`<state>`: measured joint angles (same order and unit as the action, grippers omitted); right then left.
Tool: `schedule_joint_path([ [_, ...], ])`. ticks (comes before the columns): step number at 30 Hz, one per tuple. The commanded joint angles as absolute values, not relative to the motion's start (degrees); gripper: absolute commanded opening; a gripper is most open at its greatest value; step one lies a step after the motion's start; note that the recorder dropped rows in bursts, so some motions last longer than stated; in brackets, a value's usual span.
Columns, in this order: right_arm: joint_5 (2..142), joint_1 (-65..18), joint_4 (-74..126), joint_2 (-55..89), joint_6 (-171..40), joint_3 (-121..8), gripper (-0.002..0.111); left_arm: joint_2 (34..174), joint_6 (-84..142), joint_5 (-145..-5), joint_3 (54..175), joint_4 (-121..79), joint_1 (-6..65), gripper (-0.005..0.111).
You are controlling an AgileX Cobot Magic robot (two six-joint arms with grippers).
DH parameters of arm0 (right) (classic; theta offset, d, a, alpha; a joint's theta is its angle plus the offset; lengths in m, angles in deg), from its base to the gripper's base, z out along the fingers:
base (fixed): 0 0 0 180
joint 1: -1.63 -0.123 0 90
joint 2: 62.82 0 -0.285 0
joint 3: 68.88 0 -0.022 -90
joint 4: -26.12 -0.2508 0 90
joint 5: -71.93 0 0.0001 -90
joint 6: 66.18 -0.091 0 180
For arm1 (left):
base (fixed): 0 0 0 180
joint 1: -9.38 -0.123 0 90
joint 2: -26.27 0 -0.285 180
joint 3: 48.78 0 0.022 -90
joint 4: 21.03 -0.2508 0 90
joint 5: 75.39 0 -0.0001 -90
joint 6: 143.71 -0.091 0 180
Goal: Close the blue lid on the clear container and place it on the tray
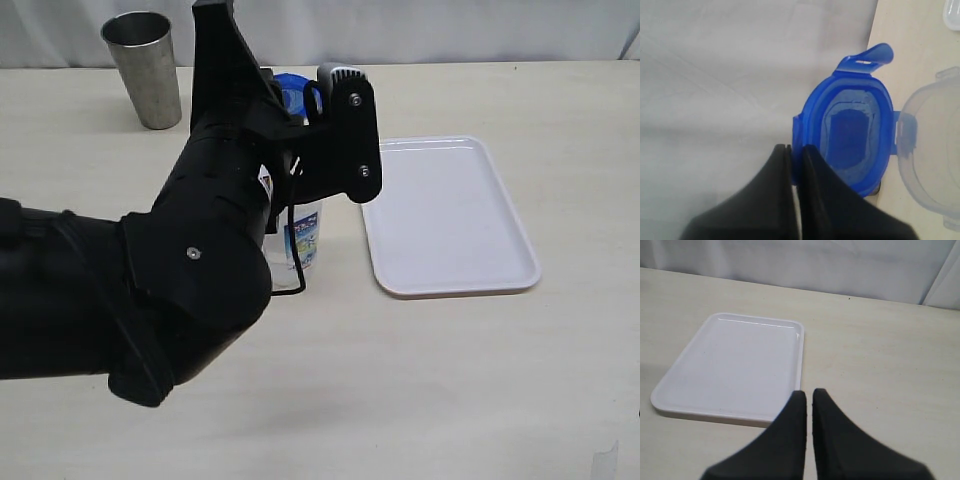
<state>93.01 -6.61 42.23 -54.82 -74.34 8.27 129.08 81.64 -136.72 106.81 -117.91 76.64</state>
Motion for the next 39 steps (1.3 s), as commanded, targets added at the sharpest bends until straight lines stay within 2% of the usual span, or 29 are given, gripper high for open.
schedule_joint_path([
  [1,93.09,-6.47,42.05,-55.04,-74.46,8.34,0.005,128.75,82.43,-136.85,106.76,-118.41,76.64,0.000],
  [10,93.09,-6.47,42.05,-55.04,-74.46,8.34,0.005,128.75,84.30,-134.05,106.76,-120.53,73.68,0.000],
  [23,93.09,-6.47,42.05,-55.04,-74.46,8.34,0.005,128.75,85.39,-129.50,106.76,-120.98,73.68,0.000],
  [39,93.09,-6.47,42.05,-55.04,-74.46,8.34,0.005,128.75,83.95,-131.16,106.76,-120.98,73.68,0.000],
])
